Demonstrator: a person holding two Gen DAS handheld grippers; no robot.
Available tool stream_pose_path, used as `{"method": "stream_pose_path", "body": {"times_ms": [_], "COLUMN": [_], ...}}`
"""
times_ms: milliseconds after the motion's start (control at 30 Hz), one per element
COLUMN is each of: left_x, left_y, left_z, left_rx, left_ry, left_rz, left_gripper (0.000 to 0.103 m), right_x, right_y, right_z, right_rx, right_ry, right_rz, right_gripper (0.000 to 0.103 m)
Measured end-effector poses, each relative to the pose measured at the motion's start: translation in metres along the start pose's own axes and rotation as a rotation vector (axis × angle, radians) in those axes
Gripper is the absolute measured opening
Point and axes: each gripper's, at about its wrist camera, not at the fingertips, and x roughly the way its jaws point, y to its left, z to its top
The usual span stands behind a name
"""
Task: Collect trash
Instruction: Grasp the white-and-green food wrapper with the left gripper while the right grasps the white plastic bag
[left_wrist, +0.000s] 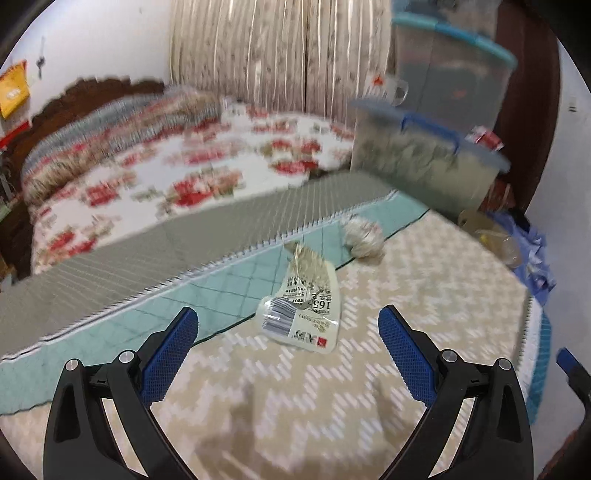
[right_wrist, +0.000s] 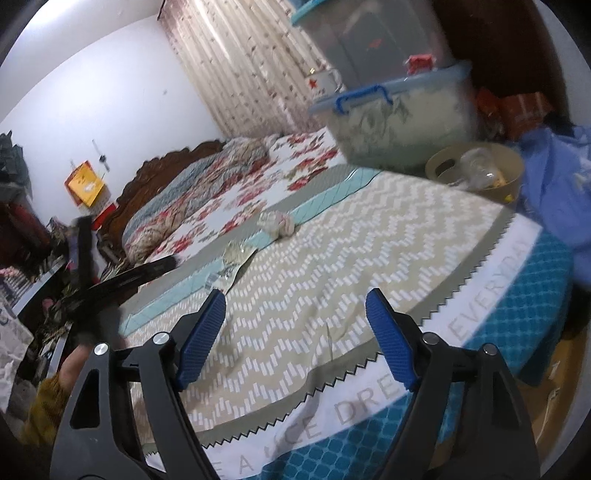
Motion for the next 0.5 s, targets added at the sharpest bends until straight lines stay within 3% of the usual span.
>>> {"method": "stream_pose_path", "body": {"times_ms": [133,233,267,300,367,500], "left_x": [0.056,0.082,0.092,0.098,0.101,0.088], "left_y": [-0.006,-0.015,-0.018,-0.019,-0.021,-0.027], "left_z": [0.014,0.018,0.017,0.017,0.015,0.005], "left_rx": [0.009,0.041,0.053,0.057,0.062,0.072], "left_ry": [0.089,0.127,0.157,0.182,0.191,0.188], "left_rz": [0.023,0.054,0.064,0.058,0.037,0.025], "left_gripper": [0.094,0.093,0.086,0.066,0.048,0.046], "right_x": [0.044,0.085,0.098,0.120,0.150,0.239], "right_y": [0.005,0.017,0.022,0.030,0.040,0.062], "right_z": [0.030,0.062,0.070,0.083,0.097,0.114], "right_rx": [-0.090,-0.168,-0.197,-0.241,-0.273,-0.314], "right_ry": [0.122,0.184,0.192,0.199,0.213,0.308], "right_rz": [0.049,0.086,0.087,0.077,0.066,0.045], "right_gripper": [0.080,0.091,0.092,0.093,0.094,0.094]}}
